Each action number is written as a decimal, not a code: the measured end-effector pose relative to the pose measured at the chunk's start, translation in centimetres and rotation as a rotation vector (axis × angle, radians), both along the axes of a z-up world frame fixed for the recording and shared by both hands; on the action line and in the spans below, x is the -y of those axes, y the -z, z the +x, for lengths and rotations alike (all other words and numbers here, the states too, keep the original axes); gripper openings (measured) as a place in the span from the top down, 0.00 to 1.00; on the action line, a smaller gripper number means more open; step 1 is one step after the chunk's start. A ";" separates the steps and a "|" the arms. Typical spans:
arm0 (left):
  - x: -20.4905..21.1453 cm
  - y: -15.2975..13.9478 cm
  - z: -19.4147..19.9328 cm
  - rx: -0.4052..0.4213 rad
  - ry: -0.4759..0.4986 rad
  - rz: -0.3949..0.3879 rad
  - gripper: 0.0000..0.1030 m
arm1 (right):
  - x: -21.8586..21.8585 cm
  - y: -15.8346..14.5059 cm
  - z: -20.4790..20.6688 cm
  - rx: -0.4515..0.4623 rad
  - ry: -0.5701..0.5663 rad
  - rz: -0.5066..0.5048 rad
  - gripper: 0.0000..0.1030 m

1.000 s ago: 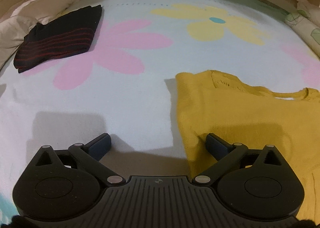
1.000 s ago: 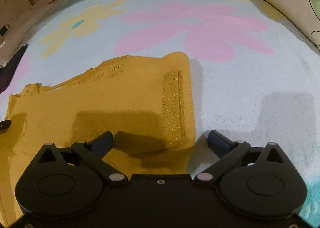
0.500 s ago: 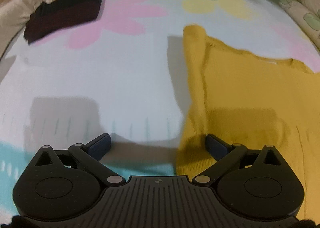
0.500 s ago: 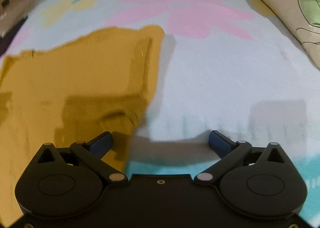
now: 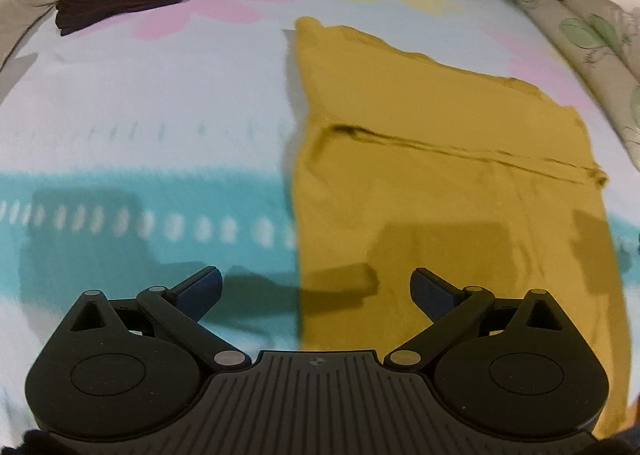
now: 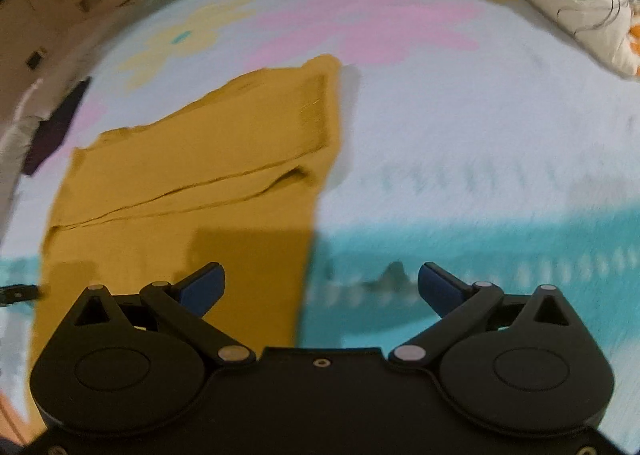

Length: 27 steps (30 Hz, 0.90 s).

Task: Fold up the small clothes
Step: 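Move the open right tool along the folded side to smooth it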

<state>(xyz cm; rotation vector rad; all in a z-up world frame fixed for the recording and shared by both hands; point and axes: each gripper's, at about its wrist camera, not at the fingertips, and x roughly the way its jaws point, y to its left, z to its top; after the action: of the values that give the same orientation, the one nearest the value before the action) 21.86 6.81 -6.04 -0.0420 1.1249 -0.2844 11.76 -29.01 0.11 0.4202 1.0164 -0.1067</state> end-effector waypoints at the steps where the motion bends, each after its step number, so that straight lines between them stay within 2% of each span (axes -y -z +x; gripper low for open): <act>1: 0.1 0.0 -0.8 0.001 0.006 -0.010 0.01 | -0.4 0.1 -0.6 0.000 -0.002 0.037 0.01; 4: 0.1 0.3 -2.8 -0.011 0.012 -0.043 0.01 | -1.1 0.7 -2.3 -0.004 -0.003 0.118 0.01; 8: -0.4 0.6 -5.3 -0.018 0.018 -0.054 0.01 | -2.0 1.8 -4.8 -0.040 -0.004 0.171 0.01; 15: -1.7 0.6 -8.4 -0.019 0.004 -0.084 0.01 | -3.4 2.6 -8.6 -0.088 -0.018 0.179 0.01; 21: -2.1 0.7 -10.9 -0.005 0.035 -0.062 0.01 | -3.8 2.8 -11.2 -0.087 -0.022 0.224 0.01; 27: -2.4 0.9 -13.3 -0.028 0.041 -0.057 0.01 | -5.2 3.5 -12.9 -0.126 -0.074 0.220 0.00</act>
<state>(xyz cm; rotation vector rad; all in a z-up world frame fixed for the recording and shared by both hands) 8.59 9.20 -6.98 -0.0733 1.1466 -0.3538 -1.13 -23.80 -3.41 0.5810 1.1713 0.0465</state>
